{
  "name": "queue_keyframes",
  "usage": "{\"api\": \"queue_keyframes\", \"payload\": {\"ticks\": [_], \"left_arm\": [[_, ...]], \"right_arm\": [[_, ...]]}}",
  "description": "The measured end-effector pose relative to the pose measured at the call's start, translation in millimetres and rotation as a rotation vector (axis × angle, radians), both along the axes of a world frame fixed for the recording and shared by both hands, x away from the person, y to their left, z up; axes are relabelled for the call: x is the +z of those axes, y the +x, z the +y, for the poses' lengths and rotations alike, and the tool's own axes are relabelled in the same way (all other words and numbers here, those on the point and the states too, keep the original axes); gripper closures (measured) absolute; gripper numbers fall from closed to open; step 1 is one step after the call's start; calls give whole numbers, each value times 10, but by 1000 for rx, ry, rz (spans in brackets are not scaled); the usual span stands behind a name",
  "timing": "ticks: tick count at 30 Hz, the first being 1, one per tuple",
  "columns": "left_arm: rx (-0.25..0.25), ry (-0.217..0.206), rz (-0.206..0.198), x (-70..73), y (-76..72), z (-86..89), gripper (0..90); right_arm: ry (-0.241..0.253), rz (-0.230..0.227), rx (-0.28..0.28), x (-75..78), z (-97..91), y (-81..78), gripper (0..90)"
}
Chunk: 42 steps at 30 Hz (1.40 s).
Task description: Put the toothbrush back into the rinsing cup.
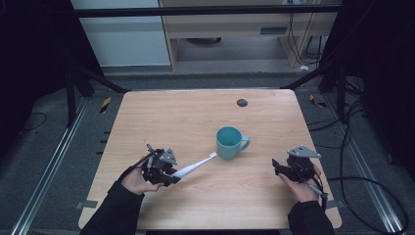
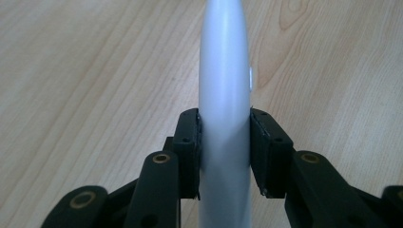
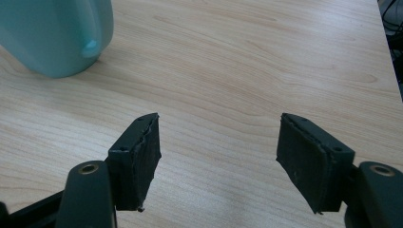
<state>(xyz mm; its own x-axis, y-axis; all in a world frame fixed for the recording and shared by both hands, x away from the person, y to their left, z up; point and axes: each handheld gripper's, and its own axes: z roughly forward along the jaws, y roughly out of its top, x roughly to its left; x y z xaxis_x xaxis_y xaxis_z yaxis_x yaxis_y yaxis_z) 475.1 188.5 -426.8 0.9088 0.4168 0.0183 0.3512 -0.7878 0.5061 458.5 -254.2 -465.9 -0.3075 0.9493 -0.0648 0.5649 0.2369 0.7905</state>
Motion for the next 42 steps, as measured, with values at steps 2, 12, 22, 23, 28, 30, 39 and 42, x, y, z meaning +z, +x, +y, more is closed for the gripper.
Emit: {"api": "queue_keyframes", "payload": {"ticks": [2, 12, 22, 23, 28, 30, 39, 42], "left_arm": [[16, -36, -16, 50, -20, 65, 660], [146, -193, -110, 230, -25, 248, 659], [286, -337, -189, 345, -3, 309, 660], [316, -358, -200, 383, 20, 306, 659], [370, -419, -233, 459, 77, 272, 660], [393, -453, -254, 507, 119, 234, 659], [428, -548, -318, 682, 274, -38, 660], [429, -559, -323, 702, 320, -126, 659]], "right_arm": [[0, -1, -3, 1, -3, 0, 312], [4, -5, -6, -2, -4, 6, 309], [3, -14, -1, -6, 4, 7, 304], [2, -14, -3, -8, 2, 10, 303], [5, -8, -2, -10, -7, 7, 302], [2, -14, 2, -8, -2, 6, 302], [11, -21, -2, -2, -7, 7, 298], [8, -24, 1, -3, 1, 8, 297]]}}
